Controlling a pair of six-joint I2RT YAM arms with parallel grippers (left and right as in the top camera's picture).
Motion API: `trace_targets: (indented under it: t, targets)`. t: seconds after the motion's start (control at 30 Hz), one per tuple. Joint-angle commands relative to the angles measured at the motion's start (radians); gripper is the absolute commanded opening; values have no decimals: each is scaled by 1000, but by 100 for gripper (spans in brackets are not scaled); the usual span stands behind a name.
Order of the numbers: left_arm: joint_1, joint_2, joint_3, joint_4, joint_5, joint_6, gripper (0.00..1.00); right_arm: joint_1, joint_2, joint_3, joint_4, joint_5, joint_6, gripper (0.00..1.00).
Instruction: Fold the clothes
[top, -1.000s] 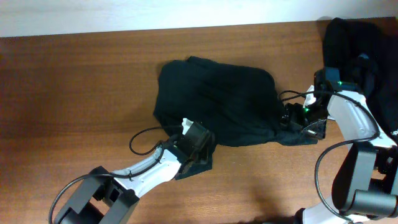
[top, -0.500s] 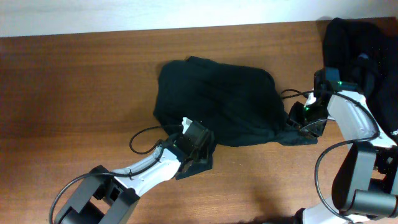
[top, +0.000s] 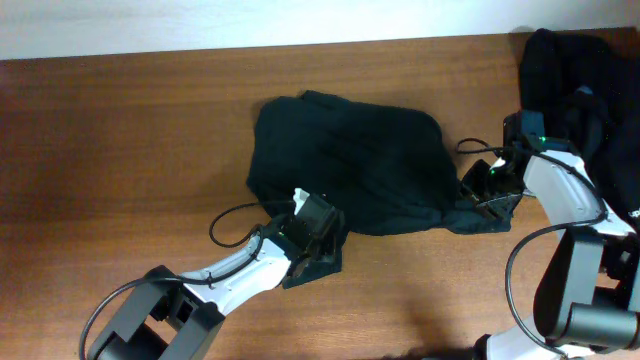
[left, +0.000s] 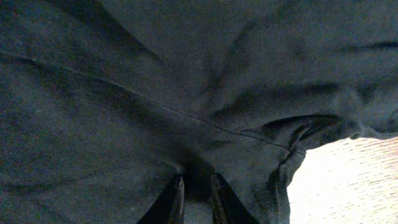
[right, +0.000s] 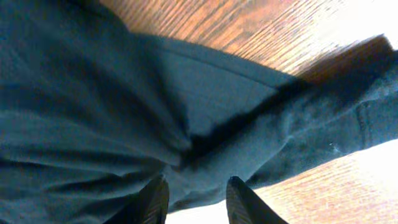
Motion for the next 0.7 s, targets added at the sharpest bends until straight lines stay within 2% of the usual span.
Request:
trace_targets:
  t: [0.0,0.13,0.33,0.4,0.67]
  targets:
    - [4,47,-11,-9,27,5,17,-40,3,-7,-21,18,34,37]
    - [4,47,-11,-8,27,5,23,-80,3,-7,-66,39,34,37]
    - [4,47,-11,-4,31,4,24,-70,3,-12,-84,39,34,39]
    - [4,47,-11,-4,35,4,24,-65,3,-23,-61,37,41,43]
    - [4,47,-11,-4,35,4,24,-65,3,-125,98,-72,96,43]
